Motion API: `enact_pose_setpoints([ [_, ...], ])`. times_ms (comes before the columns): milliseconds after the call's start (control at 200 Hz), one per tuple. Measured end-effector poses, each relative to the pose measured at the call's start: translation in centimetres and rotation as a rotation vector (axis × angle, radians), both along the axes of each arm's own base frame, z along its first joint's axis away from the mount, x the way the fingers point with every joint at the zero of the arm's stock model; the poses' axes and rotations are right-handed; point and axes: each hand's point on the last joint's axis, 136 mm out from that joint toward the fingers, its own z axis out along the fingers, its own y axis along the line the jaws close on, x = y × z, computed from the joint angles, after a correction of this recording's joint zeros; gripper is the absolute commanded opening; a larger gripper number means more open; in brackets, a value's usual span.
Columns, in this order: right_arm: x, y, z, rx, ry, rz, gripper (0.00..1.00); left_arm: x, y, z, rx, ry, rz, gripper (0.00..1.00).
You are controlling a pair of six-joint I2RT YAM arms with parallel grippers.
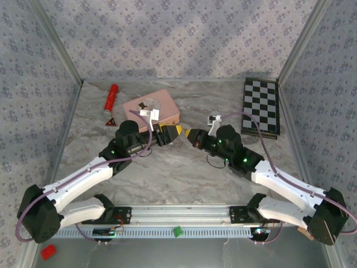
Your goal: Unlock a padlock with a key
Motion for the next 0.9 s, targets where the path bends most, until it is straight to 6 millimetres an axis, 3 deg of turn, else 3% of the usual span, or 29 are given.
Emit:
enact_pose_setpoints([
  [285, -0.2, 0.5, -0.5, -0.004, 0.014, 0.008, 0.00, -0.3, -1.0, -0.6, 0.041, -0.003, -0.024, 0.51],
  [900, 0.1, 0.6, -1.1, -0.015, 0.031, -0.001, 0.00, -0.1, -1.1, -2.1, 0.139, 0.000, -0.017, 0.24],
])
